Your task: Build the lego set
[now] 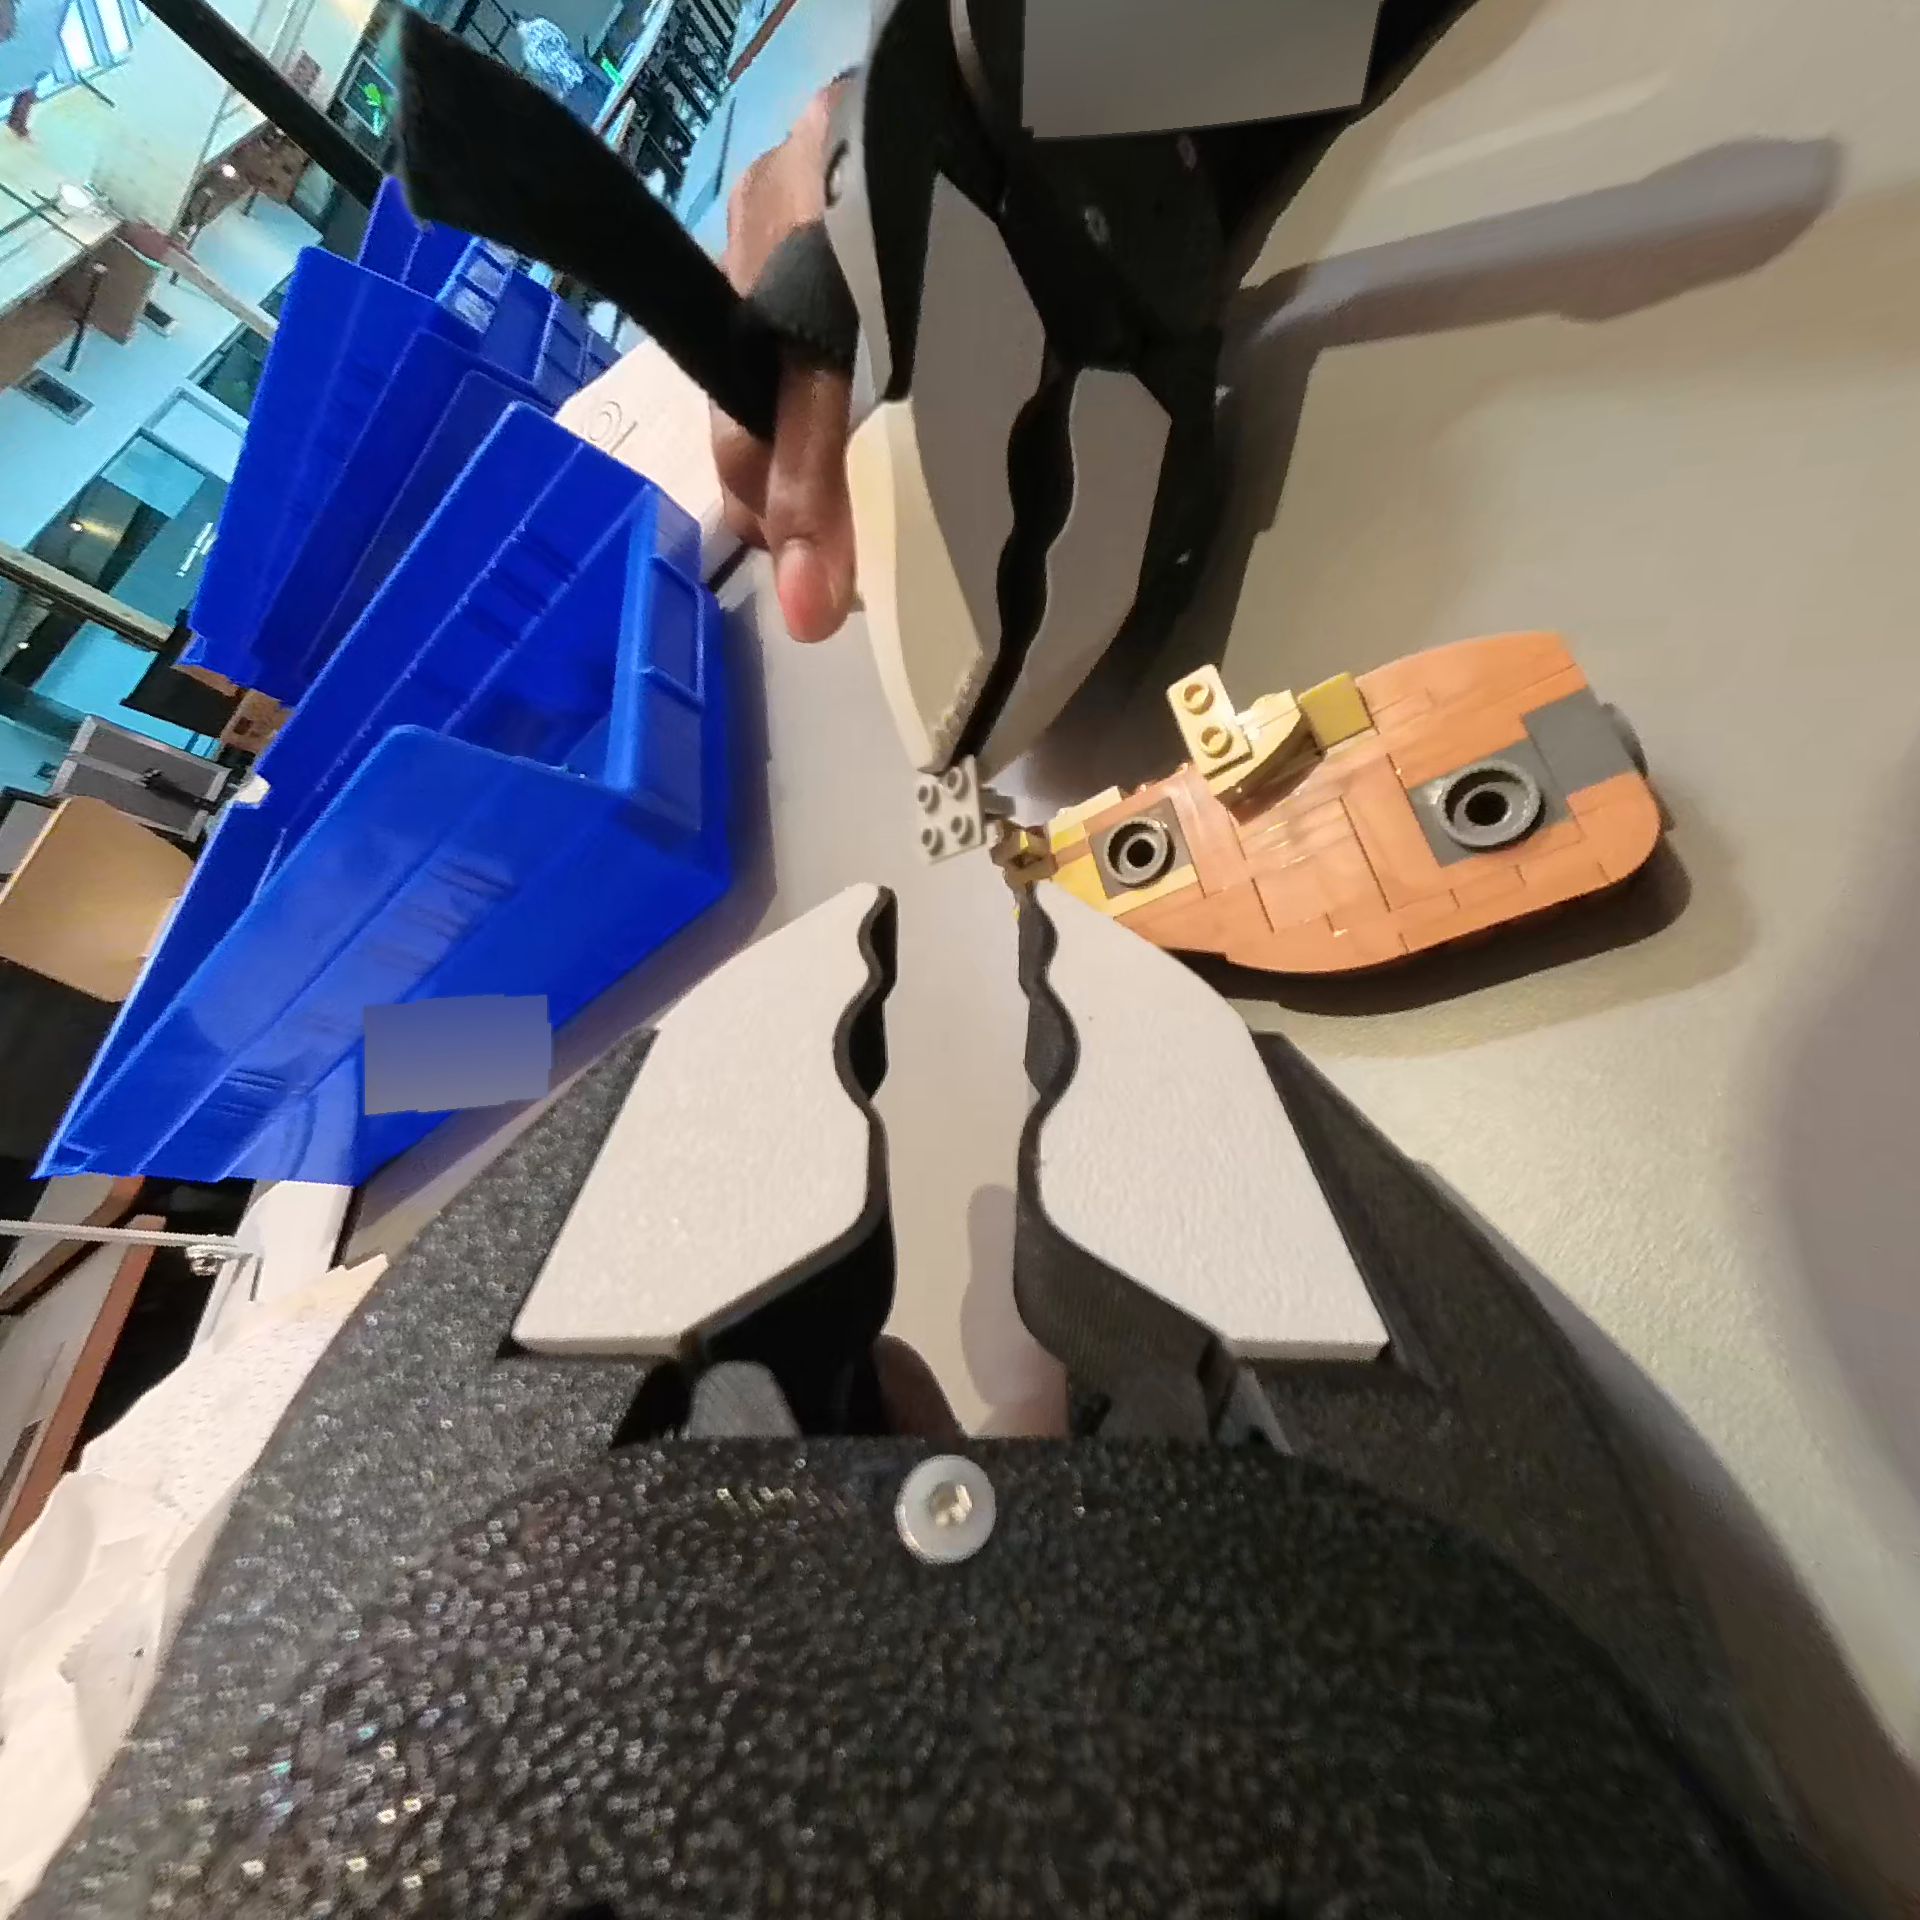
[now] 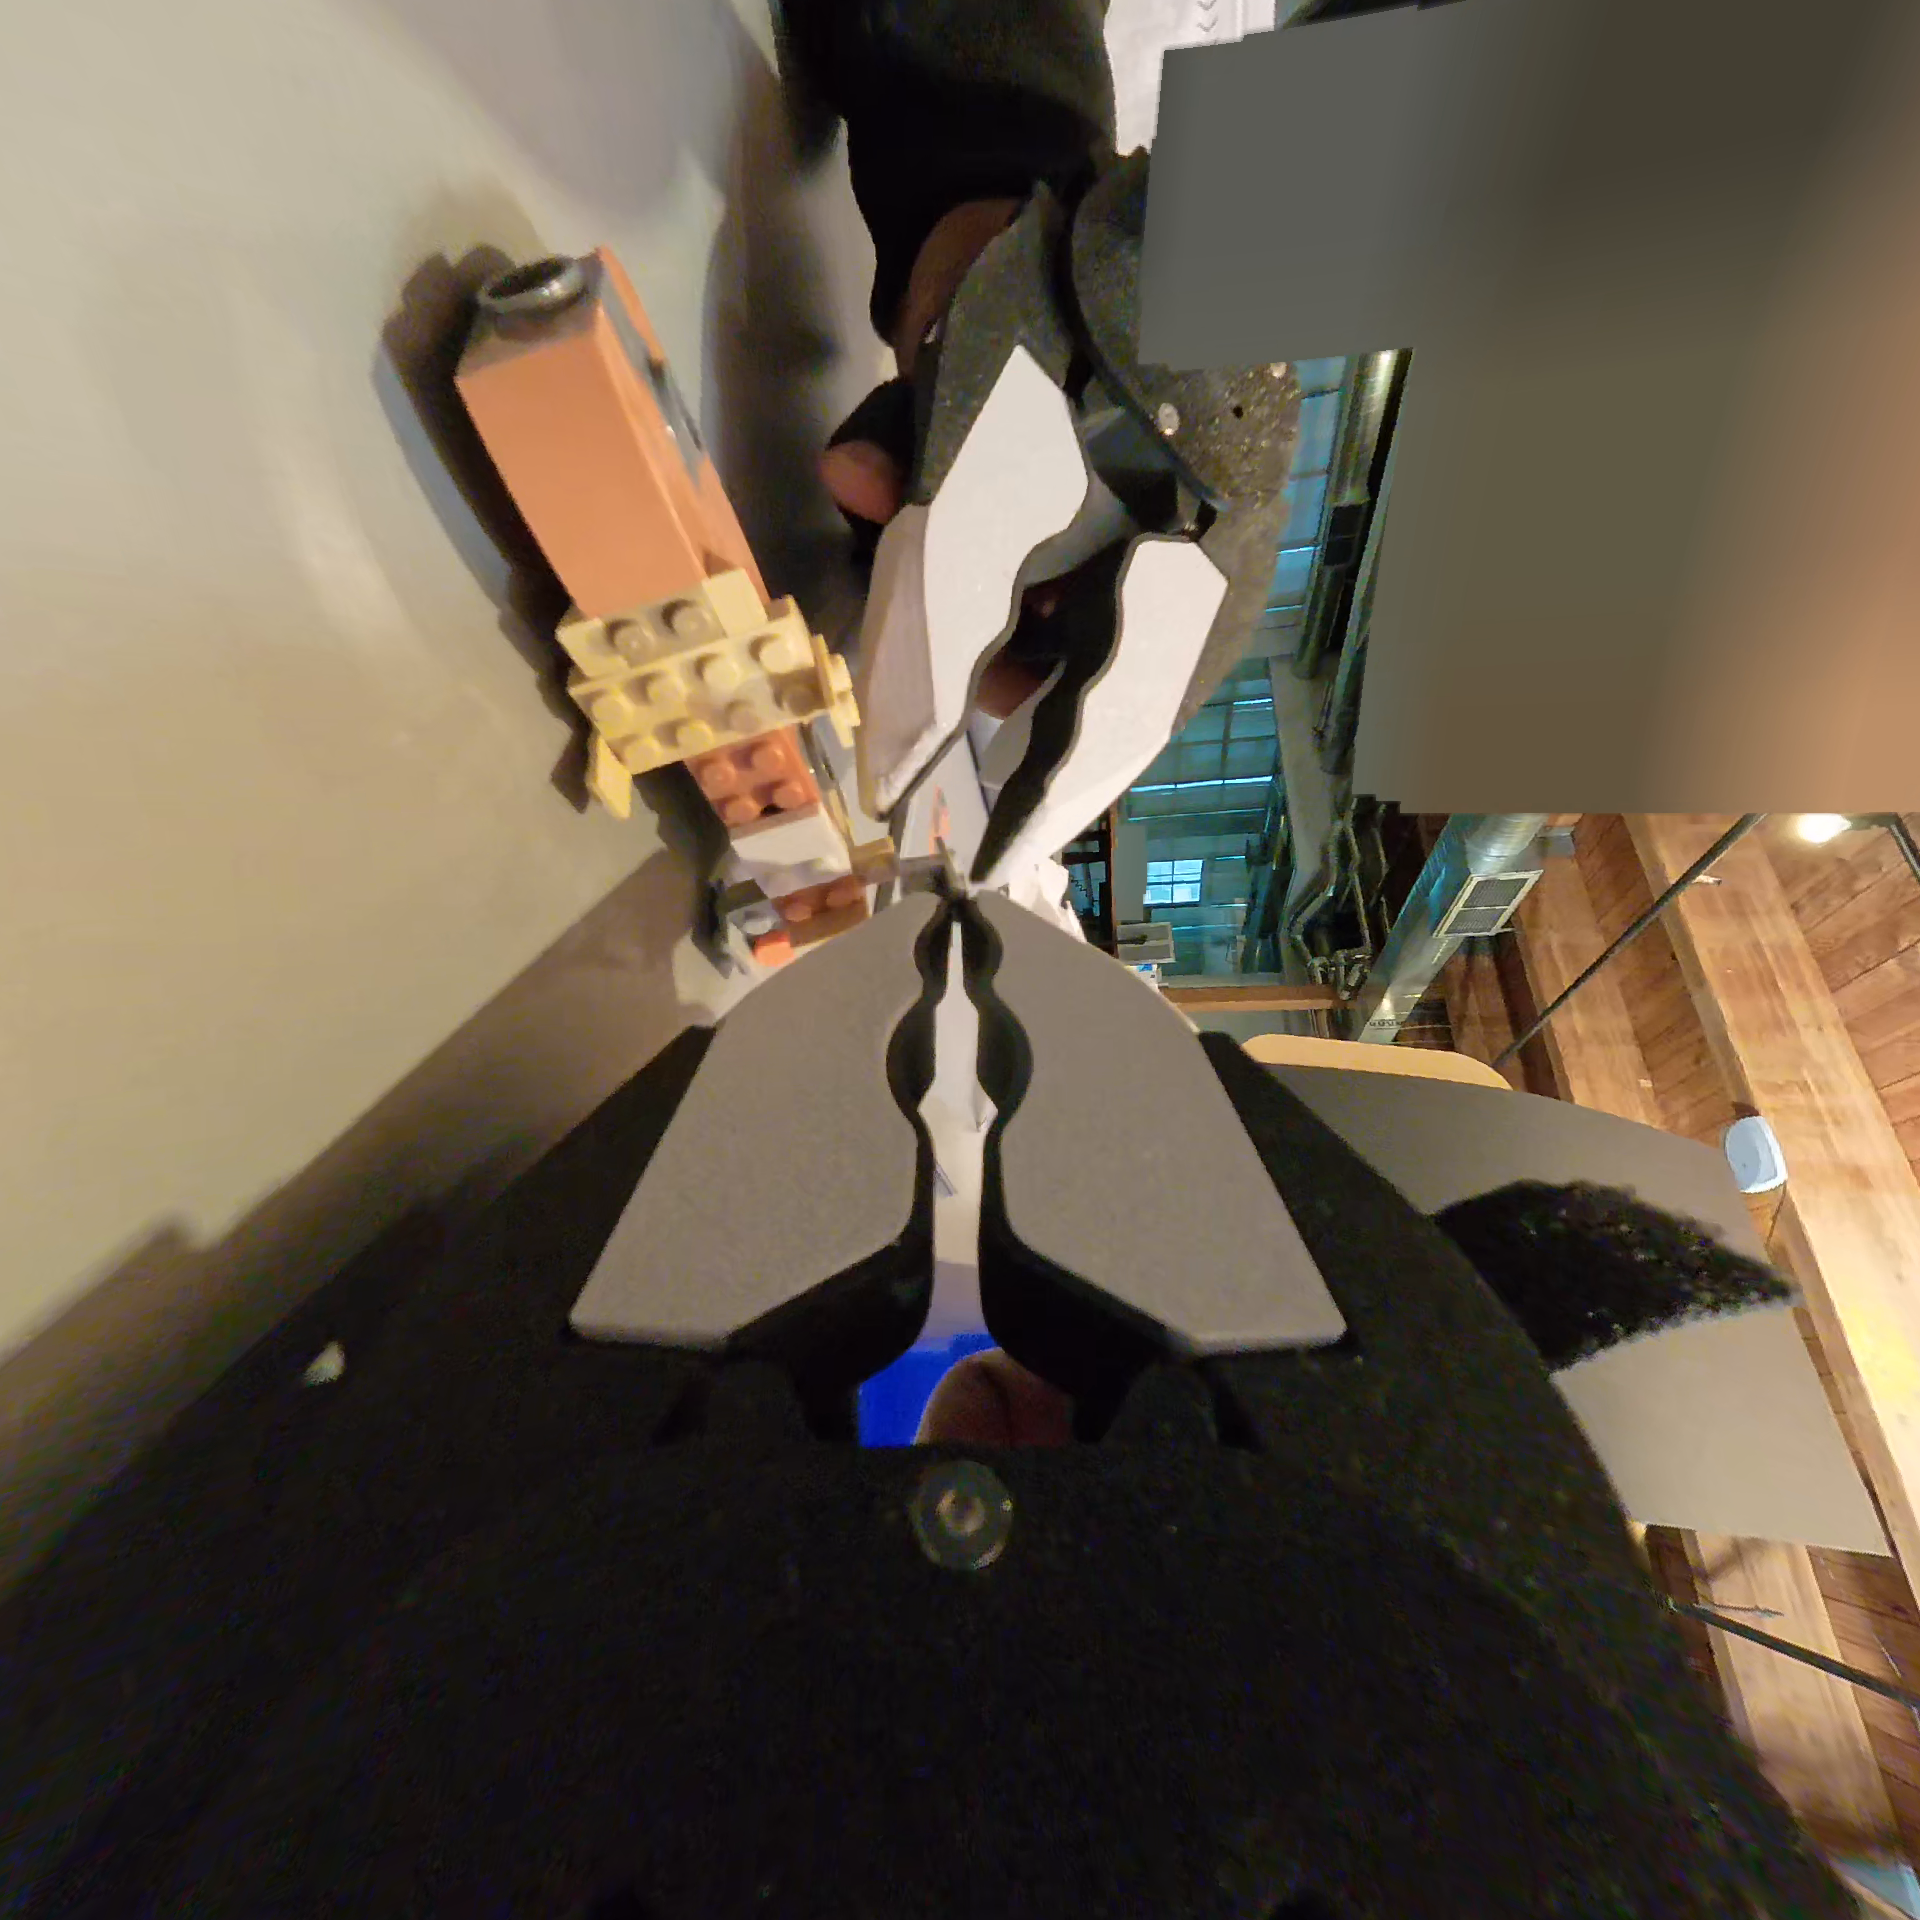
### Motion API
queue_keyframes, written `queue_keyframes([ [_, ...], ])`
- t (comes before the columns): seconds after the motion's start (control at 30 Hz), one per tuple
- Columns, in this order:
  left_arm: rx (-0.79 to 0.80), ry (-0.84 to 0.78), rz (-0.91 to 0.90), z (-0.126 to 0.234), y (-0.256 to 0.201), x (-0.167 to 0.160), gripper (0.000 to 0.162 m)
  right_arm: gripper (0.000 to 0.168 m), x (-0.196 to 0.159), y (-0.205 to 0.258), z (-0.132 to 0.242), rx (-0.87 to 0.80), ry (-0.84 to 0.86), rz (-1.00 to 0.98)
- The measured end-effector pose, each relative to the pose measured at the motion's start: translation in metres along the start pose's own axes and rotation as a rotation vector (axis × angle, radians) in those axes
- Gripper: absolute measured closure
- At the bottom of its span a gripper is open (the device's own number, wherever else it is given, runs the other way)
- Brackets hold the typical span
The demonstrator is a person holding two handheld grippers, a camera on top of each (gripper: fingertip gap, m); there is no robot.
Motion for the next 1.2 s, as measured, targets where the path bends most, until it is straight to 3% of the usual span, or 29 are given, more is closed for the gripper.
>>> queue_keyframes([
  [0.67, 0.034, 0.024, 0.015, -0.0048, 0.0017, 0.0014, 0.138, 0.166, 0.0001, 0.0072, -0.0023, -0.014, 0.000, 0.063],
  [1.2, 0.065, 0.010, -0.082, -0.0057, -0.0037, 0.0011, 0.138, 0.167, -0.0030, 0.0080, -0.0018, -0.025, -0.015, 0.037],
])
Point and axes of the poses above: each gripper's, where its closed fingertips meet, z back along the fingers, x out of its top, y = z × x across the jaws, the point moved 10 cm from there along z, back along the fingers, and after that the axes turned 14 degrees about -x, right-handed, at the moved point
